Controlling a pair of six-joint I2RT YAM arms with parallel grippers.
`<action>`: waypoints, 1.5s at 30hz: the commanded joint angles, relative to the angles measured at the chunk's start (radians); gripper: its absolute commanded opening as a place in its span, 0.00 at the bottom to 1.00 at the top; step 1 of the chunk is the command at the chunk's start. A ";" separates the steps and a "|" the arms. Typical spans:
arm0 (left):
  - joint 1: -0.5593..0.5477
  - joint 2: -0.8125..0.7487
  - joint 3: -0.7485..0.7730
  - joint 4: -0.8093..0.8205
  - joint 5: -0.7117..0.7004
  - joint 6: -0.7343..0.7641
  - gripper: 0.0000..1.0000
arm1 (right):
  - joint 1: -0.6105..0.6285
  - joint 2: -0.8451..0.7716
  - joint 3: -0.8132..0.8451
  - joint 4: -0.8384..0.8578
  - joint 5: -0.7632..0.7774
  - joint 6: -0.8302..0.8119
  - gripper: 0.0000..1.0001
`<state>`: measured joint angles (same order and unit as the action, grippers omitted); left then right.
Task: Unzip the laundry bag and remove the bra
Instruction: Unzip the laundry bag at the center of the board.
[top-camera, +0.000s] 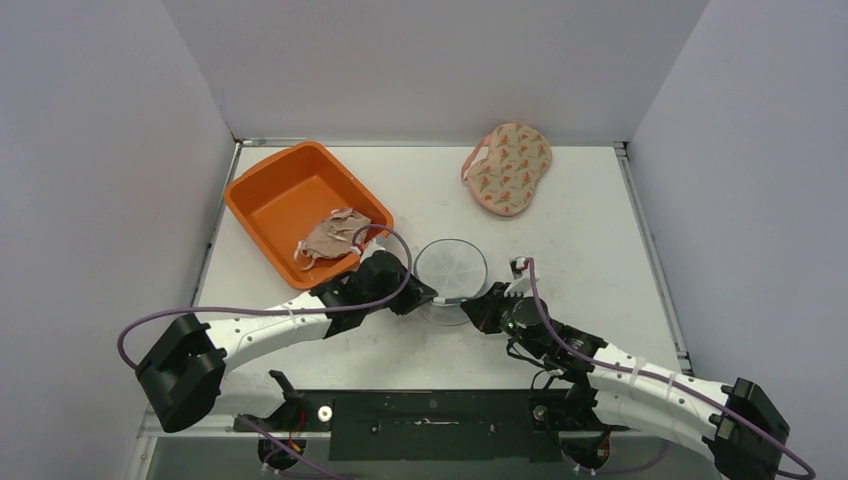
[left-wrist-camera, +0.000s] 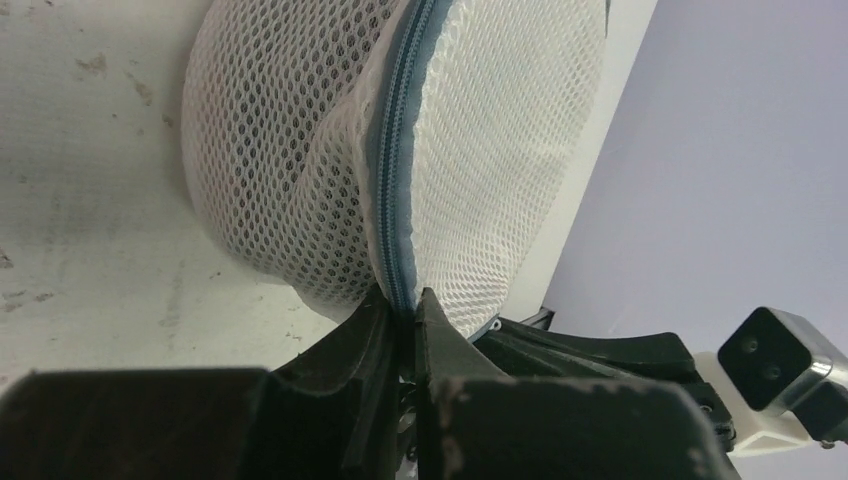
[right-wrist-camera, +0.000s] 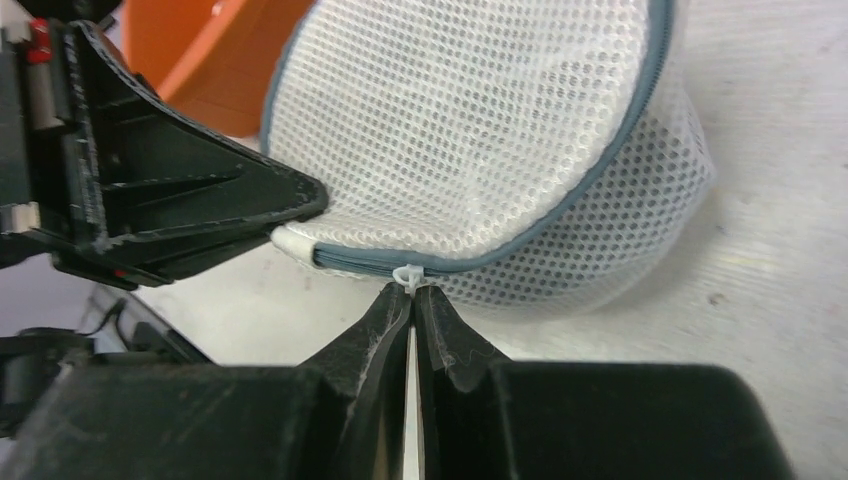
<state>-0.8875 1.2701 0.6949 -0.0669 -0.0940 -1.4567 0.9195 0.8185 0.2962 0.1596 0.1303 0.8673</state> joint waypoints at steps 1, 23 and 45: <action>0.008 0.053 0.085 0.001 0.072 0.189 0.00 | 0.011 -0.062 0.031 -0.188 0.140 -0.064 0.05; 0.073 0.087 0.183 -0.147 0.102 0.413 0.96 | 0.300 -0.019 -0.043 0.025 0.356 0.003 0.05; -0.076 0.129 0.121 0.118 0.055 0.262 0.56 | 0.308 0.041 0.011 0.025 0.327 -0.057 0.05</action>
<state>-0.9607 1.3800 0.7658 -0.0368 -0.0265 -1.1877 1.2190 0.8726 0.2768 0.1680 0.4564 0.8219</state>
